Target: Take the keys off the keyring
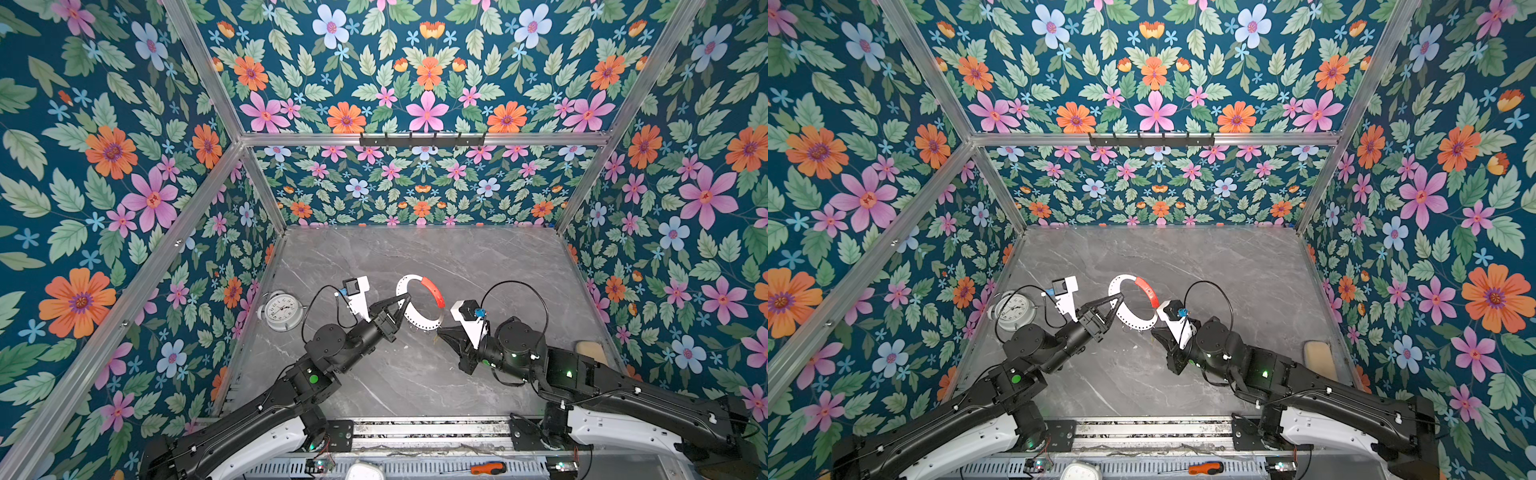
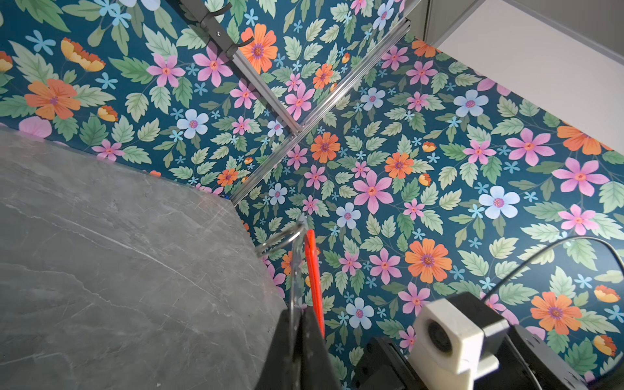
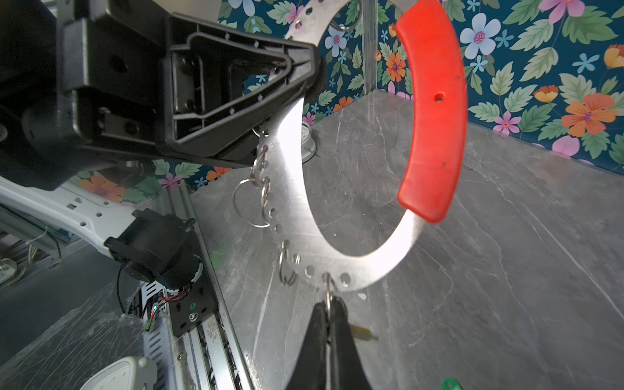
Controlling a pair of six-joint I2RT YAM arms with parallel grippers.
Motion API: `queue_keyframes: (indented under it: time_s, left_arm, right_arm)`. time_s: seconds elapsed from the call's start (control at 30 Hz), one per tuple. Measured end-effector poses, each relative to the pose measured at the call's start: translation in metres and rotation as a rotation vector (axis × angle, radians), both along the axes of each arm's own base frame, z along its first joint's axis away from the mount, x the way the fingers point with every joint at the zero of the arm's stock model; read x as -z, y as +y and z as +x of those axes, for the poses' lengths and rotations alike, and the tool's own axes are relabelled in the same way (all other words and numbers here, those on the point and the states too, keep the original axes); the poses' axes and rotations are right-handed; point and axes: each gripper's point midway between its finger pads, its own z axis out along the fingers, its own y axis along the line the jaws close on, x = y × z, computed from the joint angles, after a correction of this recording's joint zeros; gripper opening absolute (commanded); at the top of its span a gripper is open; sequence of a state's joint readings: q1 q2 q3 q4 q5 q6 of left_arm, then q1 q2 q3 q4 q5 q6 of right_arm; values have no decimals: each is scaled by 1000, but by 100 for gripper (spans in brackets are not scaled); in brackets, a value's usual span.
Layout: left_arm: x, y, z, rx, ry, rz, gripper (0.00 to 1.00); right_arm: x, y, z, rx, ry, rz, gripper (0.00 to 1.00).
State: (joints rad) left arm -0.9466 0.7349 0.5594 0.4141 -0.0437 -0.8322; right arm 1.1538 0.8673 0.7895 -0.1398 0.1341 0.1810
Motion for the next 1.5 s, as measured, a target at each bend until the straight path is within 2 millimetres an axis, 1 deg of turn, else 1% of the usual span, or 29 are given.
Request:
queue_keyframes:
  time_s: [0.03,0.13,0.27,0.37,0.5,0.6,0.7,0.83,0.93,1.0,1.17,1.27,1.5]
  left_arm:
    - [2,0,1,-5,20,13,0]
    - [5,-5,6,-9,82,53,6]
    - [16,-11,11,-9,147,90,13]
    - [27,-11,12,-16,181,118,23]
    - [39,-10,9,-5,209,143,42]
    - [46,-11,7,7,234,147,50]
    - [54,-12,5,20,252,167,57]
    - [61,-13,0,45,259,180,60]
    - [66,-12,-5,64,249,192,60]
    - [70,-11,-9,82,230,201,60]
    - [78,-3,-21,111,157,226,61]
    - [74,0,-25,119,98,242,61]
    - [48,-9,-32,172,-57,285,56]
  right_arm:
    - [0,0,0,1,-4,-4,0]
    - [-1,-2,0,11,-22,-22,0]
    - [0,-5,2,29,-32,-45,0]
    - [-2,-4,2,23,-34,-46,0]
    - [-10,-5,2,30,-46,-21,0]
    - [-15,-6,4,43,-55,-9,0]
    - [-21,-7,7,54,-61,1,0]
    - [-27,-15,21,91,-62,14,0]
    - [-31,-21,27,96,-54,24,0]
    - [-34,-24,29,92,-53,25,0]
    - [-37,-29,26,57,-63,13,0]
    - [-35,-37,28,68,-57,3,0]
    - [-31,-47,27,36,-23,9,0]
